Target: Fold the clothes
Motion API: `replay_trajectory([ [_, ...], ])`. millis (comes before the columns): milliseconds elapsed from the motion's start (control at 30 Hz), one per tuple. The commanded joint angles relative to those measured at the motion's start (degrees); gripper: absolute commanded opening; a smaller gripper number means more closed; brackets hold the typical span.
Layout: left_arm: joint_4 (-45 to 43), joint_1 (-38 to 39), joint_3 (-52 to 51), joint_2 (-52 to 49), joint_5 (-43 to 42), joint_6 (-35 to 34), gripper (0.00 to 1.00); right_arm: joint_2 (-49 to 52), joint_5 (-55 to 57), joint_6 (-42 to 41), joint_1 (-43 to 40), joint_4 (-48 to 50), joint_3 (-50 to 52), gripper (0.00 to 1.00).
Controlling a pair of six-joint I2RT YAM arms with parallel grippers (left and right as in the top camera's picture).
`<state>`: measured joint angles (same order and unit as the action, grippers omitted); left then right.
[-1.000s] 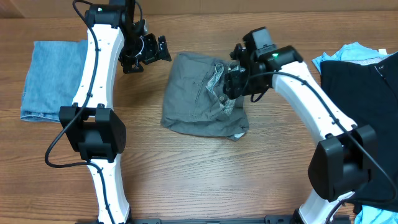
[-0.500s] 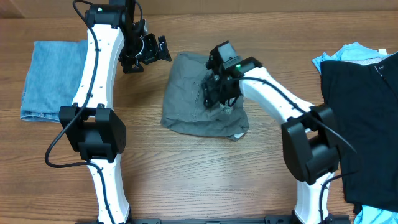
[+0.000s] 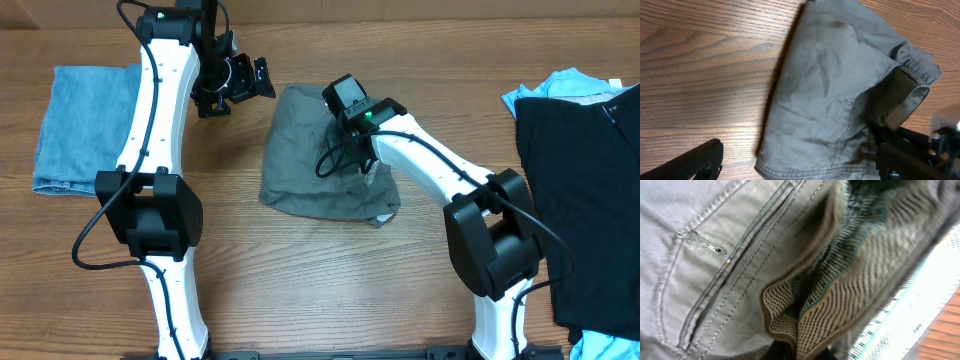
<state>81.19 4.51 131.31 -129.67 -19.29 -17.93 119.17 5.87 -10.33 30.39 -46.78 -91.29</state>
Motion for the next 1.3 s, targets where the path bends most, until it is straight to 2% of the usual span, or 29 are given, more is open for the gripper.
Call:
replay_trajectory([
  [0, 0.0, 0.4, 1.7, 0.3, 0.4, -0.1, 1.0, -6.6, 5.9, -0.2, -0.3, -0.1, -1.7, 0.05],
  [467, 0.0, 0.4, 1.7, 0.2, 0.4, -0.1, 1.0, -7.2, 7.2, -0.7, -2.8, -5.0, -1.7, 0.04],
  [500, 0.0, 0.4, 1.7, 0.3, 0.4, -0.1, 1.0, -7.2, 7.2, -1.0, -3.0, -5.2, -1.7, 0.06],
  [533, 0.0, 0.4, 1.7, 0.2, 0.4, -0.1, 1.0, -7.2, 7.2, -2.3, -3.4, -5.5, -1.5, 0.22],
  [567, 0.0, 0.4, 1.7, 0.3, 0.4, -0.1, 1.0, -7.2, 7.2, -3.3, -3.8, -5.6, -1.2, 0.28],
  [733, 0.0, 0.4, 1.7, 0.3, 0.4, -0.1, 1.0, -7.2, 7.2, -6.0, -6.3, -5.5, 2.2, 0.4],
  [1033, 0.0, 0.4, 1.7, 0.3, 0.4, -0.1, 1.0, -7.2, 6.4, -6.3, -10.2, -4.9, 5.8, 0.4],
  [1167, 0.0, 0.4, 1.7, 0.2, 0.4, -0.1, 1.0, -8.9, 5.6, -6.0, -10.5, -6.1, 1.6, 0.38],
  [1267, 0.0, 0.4, 1.7, 0.2, 0.4, -0.1, 1.0, -13.1, -7.3, -5.7, -10.5, -11.1, -6.8, 0.31],
])
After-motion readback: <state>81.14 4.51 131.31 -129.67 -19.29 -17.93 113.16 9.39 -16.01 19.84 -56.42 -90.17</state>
